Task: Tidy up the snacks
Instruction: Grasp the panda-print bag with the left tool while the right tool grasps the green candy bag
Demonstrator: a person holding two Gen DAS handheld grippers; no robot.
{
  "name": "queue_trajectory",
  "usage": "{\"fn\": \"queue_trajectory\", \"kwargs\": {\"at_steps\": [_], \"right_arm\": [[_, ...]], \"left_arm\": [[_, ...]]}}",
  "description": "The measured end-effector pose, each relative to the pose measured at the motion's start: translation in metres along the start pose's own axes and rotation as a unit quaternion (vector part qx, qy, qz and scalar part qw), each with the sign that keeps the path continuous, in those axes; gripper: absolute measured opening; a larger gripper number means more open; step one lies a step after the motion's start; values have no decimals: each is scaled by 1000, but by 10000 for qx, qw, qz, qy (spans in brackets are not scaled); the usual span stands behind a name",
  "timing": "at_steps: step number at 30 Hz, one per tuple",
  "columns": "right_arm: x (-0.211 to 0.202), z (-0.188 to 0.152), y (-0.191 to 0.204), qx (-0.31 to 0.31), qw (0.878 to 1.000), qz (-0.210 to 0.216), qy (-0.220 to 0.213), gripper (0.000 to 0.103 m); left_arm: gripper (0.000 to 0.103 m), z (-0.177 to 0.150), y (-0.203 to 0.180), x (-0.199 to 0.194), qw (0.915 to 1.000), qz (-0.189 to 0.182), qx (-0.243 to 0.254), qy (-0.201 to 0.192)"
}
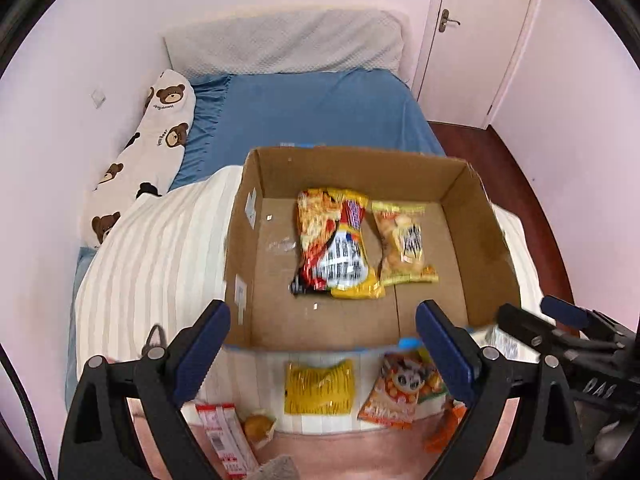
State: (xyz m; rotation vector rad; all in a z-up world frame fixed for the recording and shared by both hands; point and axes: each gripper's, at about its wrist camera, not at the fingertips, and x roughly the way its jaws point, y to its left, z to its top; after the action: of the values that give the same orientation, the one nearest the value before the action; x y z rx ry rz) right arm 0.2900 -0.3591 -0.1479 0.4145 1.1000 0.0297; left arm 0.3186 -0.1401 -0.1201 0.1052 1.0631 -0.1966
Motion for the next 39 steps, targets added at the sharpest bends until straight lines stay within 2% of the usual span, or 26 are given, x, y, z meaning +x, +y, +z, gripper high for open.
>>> {"fn": "queue_trajectory", "kwargs": {"at_steps": [2, 5, 8, 13, 18, 22, 25, 26, 28, 30, 32, 35, 39], "right_arm": [[-4, -14, -15, 202, 9997, 43, 93, 98], [1, -36, -43, 476, 9983, 33, 341, 98], [11, -58, -76, 802, 9951, -136, 563, 97], [33, -93, -125, 1423, 9855, -112, 913, 97], [49, -130, -156, 1861, 9748, -57, 1229, 98], [55, -143, -166, 1888, 9731, -110, 1318, 98], [58, -144, -165, 1831, 9743, -108, 1306, 98], [60, -143, -164, 1803, 9749, -103, 1305, 97], [64, -141, -162, 1734, 9763, -120, 1292, 97], [69, -136, -157, 1649, 9777, -111, 1297, 96], [75, -131, -152, 1593, 9785, -94, 1306, 96], [82, -124, -145, 1468, 9803, -126, 1318, 95], [88, -117, -129, 1248, 9835, -7, 1309, 94]], "left_arm": [[95, -17, -7, 1, 9999, 50, 81, 58], [95, -43, -23, 15, 9989, 112, 294, 344], [95, -69, -42, 44, 9956, 52, 488, 804], [95, -103, -74, 96, 9863, -155, 762, 1455], [95, -116, -95, 142, 9769, -326, 910, 1903], [95, -114, -105, 174, 9715, -423, 987, 2114], [83, -108, -106, 187, 9716, -569, 877, 2121], [74, -105, -105, 190, 9718, -582, 840, 2124], [66, -101, -104, 192, 9729, -544, 810, 2096], [50, -101, -102, 191, 9735, -549, 760, 2087], [45, -105, -98, 188, 9741, -469, 764, 2077], [45, -123, -85, 181, 9748, -314, 692, 2099], [45, -147, -58, 174, 9717, -233, 370, 2323]]}}
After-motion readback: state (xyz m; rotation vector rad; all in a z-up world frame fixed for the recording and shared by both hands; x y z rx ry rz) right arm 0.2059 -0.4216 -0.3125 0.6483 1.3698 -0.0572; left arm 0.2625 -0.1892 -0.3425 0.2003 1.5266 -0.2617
